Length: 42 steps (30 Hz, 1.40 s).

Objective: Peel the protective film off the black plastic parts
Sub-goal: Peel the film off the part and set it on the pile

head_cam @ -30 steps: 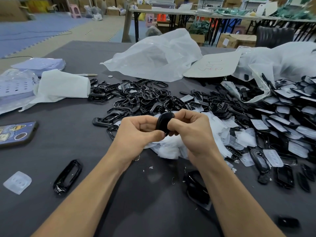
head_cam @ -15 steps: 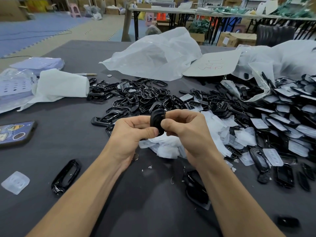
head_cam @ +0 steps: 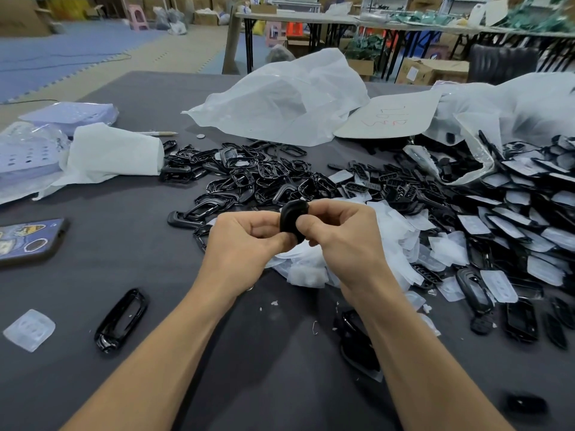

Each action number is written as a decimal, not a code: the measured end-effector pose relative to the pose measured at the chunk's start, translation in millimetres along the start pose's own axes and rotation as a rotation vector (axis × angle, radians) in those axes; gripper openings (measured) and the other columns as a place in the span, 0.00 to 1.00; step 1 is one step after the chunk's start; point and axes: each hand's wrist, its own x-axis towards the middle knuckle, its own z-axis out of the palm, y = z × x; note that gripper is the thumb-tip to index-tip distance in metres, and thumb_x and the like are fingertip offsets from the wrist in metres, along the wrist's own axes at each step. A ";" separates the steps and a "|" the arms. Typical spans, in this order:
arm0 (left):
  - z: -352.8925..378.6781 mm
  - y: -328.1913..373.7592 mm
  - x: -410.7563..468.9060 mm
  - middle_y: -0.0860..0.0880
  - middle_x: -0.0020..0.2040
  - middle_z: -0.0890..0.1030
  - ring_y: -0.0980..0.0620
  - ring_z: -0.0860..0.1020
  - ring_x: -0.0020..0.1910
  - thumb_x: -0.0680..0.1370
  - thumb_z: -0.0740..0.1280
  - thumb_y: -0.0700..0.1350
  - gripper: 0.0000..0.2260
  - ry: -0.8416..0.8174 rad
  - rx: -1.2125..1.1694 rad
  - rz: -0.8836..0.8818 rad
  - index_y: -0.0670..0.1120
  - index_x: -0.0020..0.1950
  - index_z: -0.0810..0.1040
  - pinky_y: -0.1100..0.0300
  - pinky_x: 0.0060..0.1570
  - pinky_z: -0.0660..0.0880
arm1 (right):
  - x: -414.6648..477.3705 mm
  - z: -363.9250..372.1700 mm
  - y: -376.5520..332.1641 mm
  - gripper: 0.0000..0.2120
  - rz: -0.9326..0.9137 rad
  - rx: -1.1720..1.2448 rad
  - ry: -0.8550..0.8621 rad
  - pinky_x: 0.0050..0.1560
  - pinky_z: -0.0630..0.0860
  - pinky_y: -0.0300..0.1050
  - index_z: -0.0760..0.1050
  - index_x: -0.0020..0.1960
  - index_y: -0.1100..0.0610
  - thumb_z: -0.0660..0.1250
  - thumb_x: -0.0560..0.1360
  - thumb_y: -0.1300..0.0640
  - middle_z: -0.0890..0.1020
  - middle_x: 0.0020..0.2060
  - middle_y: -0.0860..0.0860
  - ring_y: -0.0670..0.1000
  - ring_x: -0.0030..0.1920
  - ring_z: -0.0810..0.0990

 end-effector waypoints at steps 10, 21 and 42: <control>-9.1 1.6 2.2 0.41 0.41 0.88 0.50 0.85 0.36 0.64 0.78 0.34 0.12 -0.187 -0.314 -0.096 0.43 0.46 0.89 0.61 0.40 0.81 | -0.1 -7.7 -9.7 0.12 0.215 0.264 -0.111 0.56 0.77 0.56 0.81 0.36 0.55 0.73 0.74 0.68 0.83 0.41 0.57 0.56 0.45 0.78; 1.6 -3.8 4.4 0.54 0.49 0.88 0.54 0.87 0.52 0.70 0.73 0.23 0.24 0.182 -0.061 0.216 0.54 0.36 0.87 0.61 0.50 0.82 | -0.2 -8.0 -5.6 0.14 0.205 0.338 -0.243 0.49 0.83 0.45 0.87 0.45 0.63 0.64 0.76 0.73 0.86 0.49 0.53 0.46 0.48 0.85; 4.7 2.8 4.4 0.47 0.34 0.84 0.53 0.79 0.28 0.78 0.71 0.35 0.12 0.162 -0.187 -0.172 0.46 0.37 0.88 0.62 0.31 0.76 | -4.6 6.7 6.5 0.02 -0.072 -0.372 0.071 0.41 0.82 0.48 0.83 0.44 0.49 0.75 0.74 0.56 0.85 0.32 0.44 0.46 0.32 0.83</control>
